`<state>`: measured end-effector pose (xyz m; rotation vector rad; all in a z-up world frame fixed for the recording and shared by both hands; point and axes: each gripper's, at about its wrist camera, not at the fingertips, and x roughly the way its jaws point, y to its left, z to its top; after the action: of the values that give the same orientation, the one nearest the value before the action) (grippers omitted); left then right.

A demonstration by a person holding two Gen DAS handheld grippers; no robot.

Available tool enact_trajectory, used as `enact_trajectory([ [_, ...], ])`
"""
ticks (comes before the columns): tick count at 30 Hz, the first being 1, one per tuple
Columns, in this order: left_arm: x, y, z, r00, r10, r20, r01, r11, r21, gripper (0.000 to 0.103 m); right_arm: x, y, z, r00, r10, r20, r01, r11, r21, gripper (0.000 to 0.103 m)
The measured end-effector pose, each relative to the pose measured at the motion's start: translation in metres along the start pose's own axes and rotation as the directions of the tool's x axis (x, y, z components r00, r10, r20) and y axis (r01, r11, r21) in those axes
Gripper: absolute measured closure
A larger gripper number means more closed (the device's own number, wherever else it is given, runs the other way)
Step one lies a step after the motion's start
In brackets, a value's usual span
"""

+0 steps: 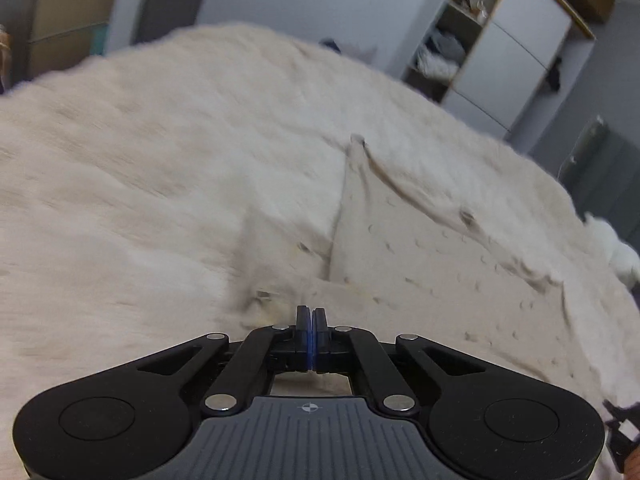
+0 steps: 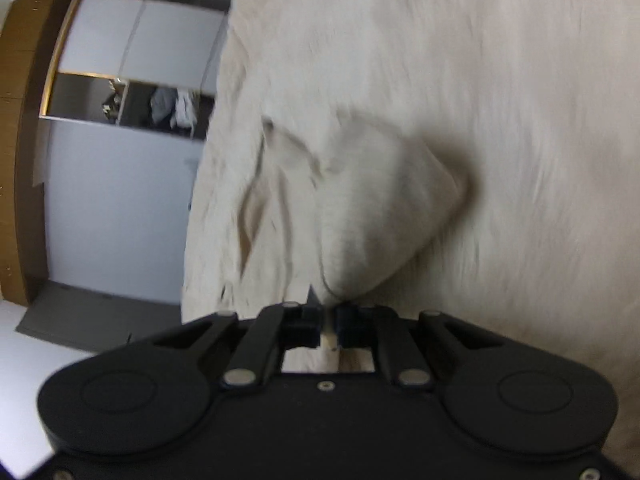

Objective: Fold clothes

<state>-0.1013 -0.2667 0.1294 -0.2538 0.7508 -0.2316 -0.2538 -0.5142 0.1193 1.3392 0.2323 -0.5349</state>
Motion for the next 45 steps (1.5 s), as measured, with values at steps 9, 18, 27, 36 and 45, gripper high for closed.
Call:
enact_trajectory([
  [9,-0.02,0.041,-0.037,0.983,-0.164,-0.088,0.13,0.944,-0.303,0.045,0.0,-0.021,-0.006,0.998,-0.021,-0.056,0.021,1.0,0.007,0.07],
  [18,0.07,0.007,-0.043,0.957,-0.287,-0.046,0.204,0.778,-0.595,0.051,0.014,-0.034,0.002,0.999,0.01,-0.038,-0.006,0.995,0.095,0.068],
  [27,0.012,0.037,-0.03,0.986,-0.159,0.051,0.157,0.773,-0.615,0.099,0.021,-0.036,0.027,0.998,-0.016,0.06,0.008,0.991,0.134,0.098],
  [36,-0.016,0.062,-0.072,0.984,-0.18,0.001,0.137,0.749,-0.648,0.098,0.002,-0.06,0.026,0.989,-0.046,0.144,0.017,0.981,0.191,0.099],
  [45,-0.028,0.081,-0.068,0.988,-0.157,0.018,0.131,0.756,-0.641,0.096,-0.013,-0.052,0.032,0.983,-0.037,0.182,0.011,0.989,0.146,0.096],
])
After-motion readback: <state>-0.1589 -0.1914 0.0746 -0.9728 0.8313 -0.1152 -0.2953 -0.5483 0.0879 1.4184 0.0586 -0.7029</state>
